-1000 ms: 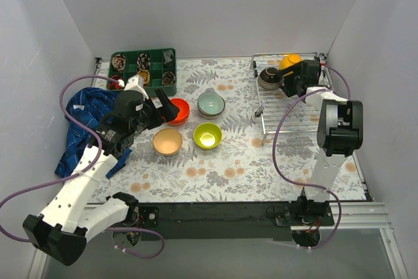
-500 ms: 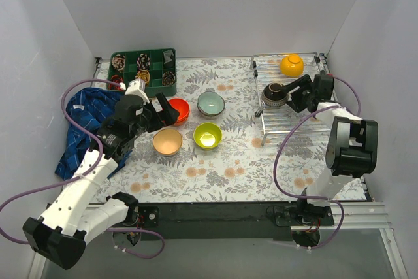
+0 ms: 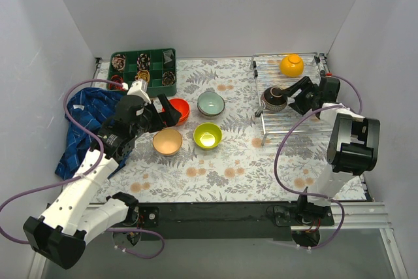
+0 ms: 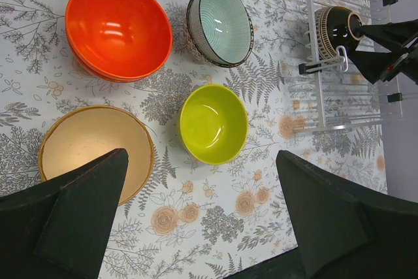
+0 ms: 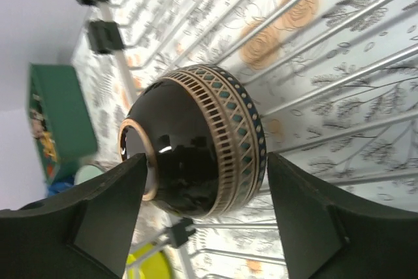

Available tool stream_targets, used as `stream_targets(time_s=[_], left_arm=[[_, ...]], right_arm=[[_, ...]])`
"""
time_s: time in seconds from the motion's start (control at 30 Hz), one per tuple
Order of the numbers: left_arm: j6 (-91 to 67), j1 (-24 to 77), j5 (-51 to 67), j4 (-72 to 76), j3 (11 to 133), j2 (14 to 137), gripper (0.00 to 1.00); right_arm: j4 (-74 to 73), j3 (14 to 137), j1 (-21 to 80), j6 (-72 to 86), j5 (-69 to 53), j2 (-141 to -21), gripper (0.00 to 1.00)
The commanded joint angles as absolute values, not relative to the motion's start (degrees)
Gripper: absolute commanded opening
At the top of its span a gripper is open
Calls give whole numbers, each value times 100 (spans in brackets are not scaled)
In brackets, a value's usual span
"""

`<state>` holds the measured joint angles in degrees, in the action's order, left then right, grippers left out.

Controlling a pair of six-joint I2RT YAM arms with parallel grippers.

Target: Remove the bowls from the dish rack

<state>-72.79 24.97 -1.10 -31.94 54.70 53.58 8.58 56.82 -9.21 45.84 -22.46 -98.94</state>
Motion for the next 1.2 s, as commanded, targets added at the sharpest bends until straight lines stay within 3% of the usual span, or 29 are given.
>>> stream_targets(time_s=[0.0, 0.23, 0.6, 1.17], left_arm=[[-7207, 2496, -44, -3120, 5414, 5309, 98], [-7216, 2496, -18, -3094, 5432, 5396, 98], [-7277, 2505, -9, -3050, 5432, 5502, 98], [-7356, 2505, 229, -3032, 5388, 5423, 98]], right_arm=[[142, 5923, -975, 3587, -2610, -10301, 85], [9, 6091, -1195, 3138, -3233, -10599, 93], [-228, 6363, -1371, 2716, -4262, -11012, 94], [-853, 6715, -1371, 2610, -4579, -11154, 97]])
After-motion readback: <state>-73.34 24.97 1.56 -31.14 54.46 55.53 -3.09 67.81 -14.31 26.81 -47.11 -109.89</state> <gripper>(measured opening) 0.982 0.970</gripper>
